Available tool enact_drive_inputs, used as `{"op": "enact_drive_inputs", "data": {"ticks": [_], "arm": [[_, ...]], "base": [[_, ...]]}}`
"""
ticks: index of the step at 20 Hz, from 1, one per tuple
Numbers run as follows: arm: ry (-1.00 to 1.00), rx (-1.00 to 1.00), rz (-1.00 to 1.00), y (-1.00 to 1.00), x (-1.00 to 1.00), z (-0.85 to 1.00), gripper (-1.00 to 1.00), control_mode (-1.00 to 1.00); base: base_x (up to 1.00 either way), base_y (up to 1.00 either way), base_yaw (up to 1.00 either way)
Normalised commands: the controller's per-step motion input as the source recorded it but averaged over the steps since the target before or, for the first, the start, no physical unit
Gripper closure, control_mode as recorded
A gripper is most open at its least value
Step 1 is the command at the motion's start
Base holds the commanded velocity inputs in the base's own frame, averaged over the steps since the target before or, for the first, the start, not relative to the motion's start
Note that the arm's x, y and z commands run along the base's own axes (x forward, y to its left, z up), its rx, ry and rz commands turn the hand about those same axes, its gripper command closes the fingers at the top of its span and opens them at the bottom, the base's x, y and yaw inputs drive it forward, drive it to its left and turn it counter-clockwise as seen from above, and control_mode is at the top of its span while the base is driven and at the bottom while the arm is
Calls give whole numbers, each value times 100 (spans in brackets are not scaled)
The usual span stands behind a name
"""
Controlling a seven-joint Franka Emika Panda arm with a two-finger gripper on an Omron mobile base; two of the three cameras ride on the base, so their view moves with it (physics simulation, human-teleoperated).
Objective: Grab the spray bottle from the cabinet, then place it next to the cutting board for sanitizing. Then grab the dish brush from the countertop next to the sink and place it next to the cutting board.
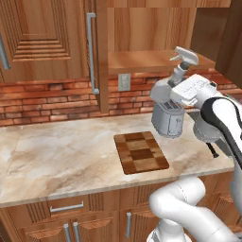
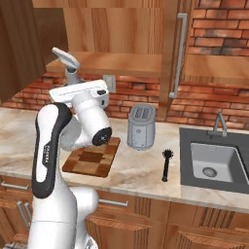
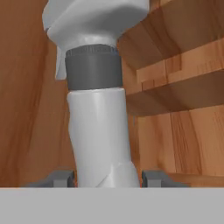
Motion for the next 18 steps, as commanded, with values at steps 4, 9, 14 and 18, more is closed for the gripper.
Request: {"op": "enact_drive_inputs", "data": {"ticks": [4, 9, 14, 18], "arm": [[-28, -12, 30, 5, 6, -34, 100, -100], [-9, -13, 28, 24, 7, -28, 100, -100], [-1, -14, 26, 11, 3, -22, 100, -100], [0, -18, 24, 5, 9, -14, 100, -100]], "base": [[0, 0, 0], [0, 0, 0], [0, 0, 0], [0, 0, 0]]}}
